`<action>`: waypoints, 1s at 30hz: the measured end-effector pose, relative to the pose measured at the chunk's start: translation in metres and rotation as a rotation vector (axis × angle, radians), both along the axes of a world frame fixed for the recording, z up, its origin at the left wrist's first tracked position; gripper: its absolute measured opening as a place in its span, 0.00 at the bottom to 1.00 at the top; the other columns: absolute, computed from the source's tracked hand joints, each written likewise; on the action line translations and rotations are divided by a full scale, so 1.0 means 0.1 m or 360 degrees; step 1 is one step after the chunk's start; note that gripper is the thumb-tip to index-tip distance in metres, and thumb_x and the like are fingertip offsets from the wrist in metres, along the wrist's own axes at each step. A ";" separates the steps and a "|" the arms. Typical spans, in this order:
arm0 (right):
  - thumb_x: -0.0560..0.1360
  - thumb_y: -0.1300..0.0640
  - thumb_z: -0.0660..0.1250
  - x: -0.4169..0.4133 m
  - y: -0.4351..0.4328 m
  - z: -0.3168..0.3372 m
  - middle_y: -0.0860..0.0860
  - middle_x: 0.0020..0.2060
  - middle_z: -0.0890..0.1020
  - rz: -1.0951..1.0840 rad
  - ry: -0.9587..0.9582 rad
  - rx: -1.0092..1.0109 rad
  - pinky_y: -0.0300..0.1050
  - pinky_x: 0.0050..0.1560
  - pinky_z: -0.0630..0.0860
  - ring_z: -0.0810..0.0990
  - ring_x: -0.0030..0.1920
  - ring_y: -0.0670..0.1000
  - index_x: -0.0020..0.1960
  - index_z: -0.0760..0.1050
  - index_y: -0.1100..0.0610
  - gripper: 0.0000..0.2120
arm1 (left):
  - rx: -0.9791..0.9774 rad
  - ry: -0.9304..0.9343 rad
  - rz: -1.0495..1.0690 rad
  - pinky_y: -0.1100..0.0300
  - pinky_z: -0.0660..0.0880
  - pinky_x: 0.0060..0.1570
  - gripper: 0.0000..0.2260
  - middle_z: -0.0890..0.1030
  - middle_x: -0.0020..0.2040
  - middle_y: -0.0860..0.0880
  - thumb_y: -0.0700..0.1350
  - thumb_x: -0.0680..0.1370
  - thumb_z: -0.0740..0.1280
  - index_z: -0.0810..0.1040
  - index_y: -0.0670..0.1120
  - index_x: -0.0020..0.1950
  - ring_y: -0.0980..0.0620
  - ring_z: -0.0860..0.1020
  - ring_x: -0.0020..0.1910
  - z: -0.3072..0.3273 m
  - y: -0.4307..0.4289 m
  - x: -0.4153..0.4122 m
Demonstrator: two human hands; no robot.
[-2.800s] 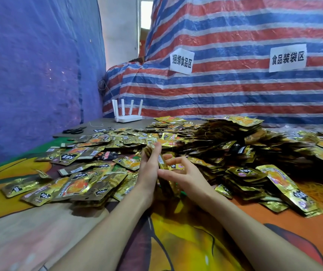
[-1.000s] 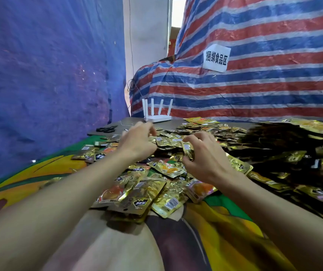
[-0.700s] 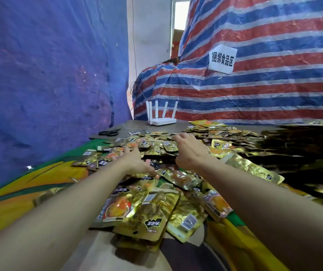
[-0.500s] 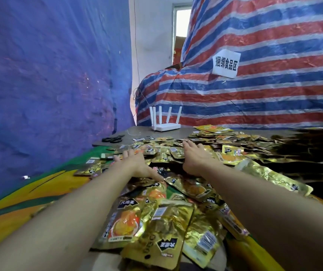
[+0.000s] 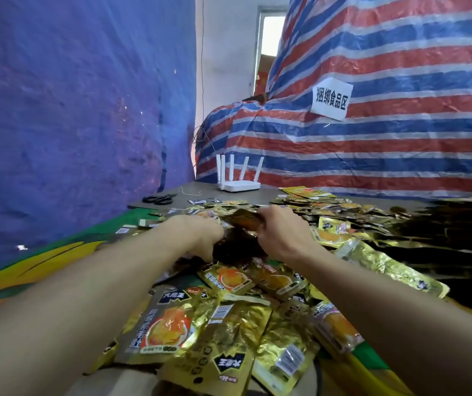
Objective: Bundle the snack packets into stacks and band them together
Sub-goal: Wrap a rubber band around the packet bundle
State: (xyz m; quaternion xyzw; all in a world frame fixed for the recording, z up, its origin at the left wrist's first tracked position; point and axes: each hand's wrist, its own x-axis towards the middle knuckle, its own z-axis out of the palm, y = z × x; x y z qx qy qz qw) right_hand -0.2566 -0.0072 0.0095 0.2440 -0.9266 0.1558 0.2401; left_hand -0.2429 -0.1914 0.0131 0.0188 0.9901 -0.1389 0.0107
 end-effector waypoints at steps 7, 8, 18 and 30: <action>0.82 0.53 0.63 0.25 0.26 0.07 0.49 0.42 0.84 0.0211 -0.0012 -0.0522 0.51 0.37 0.79 0.81 0.37 0.53 0.52 0.80 0.51 0.07 | 0.0705 0.0553 0.0237 0.53 0.75 0.53 0.18 0.78 0.63 0.45 0.41 0.74 0.67 0.75 0.52 0.64 0.43 0.77 0.60 -0.21 0.04 0.17; 0.81 0.54 0.63 0.27 0.31 0.08 0.48 0.43 0.85 0.0256 -0.0045 -0.0609 0.53 0.40 0.81 0.81 0.37 0.53 0.53 0.80 0.51 0.07 | 0.0877 0.0536 0.0273 0.54 0.76 0.53 0.19 0.77 0.63 0.46 0.39 0.74 0.67 0.75 0.52 0.64 0.44 0.77 0.59 -0.20 0.01 0.21; 0.80 0.56 0.69 0.65 0.82 0.13 0.46 0.40 0.85 0.0410 -0.0268 -0.1534 0.37 0.37 0.80 0.84 0.42 0.47 0.43 0.79 0.47 0.08 | 0.1976 0.1144 0.0440 0.53 0.77 0.44 0.12 0.82 0.47 0.45 0.44 0.73 0.77 0.78 0.44 0.53 0.45 0.80 0.46 0.24 0.25 0.74; 0.74 0.55 0.76 1.38 1.35 0.08 0.55 0.37 0.86 0.0366 -0.0228 -0.1859 0.64 0.44 0.83 0.85 0.42 0.60 0.41 0.83 0.54 0.05 | 0.2496 0.1139 0.0228 0.61 0.73 0.29 0.08 0.82 0.36 0.49 0.39 0.70 0.77 0.79 0.46 0.40 0.52 0.78 0.33 0.21 1.70 1.45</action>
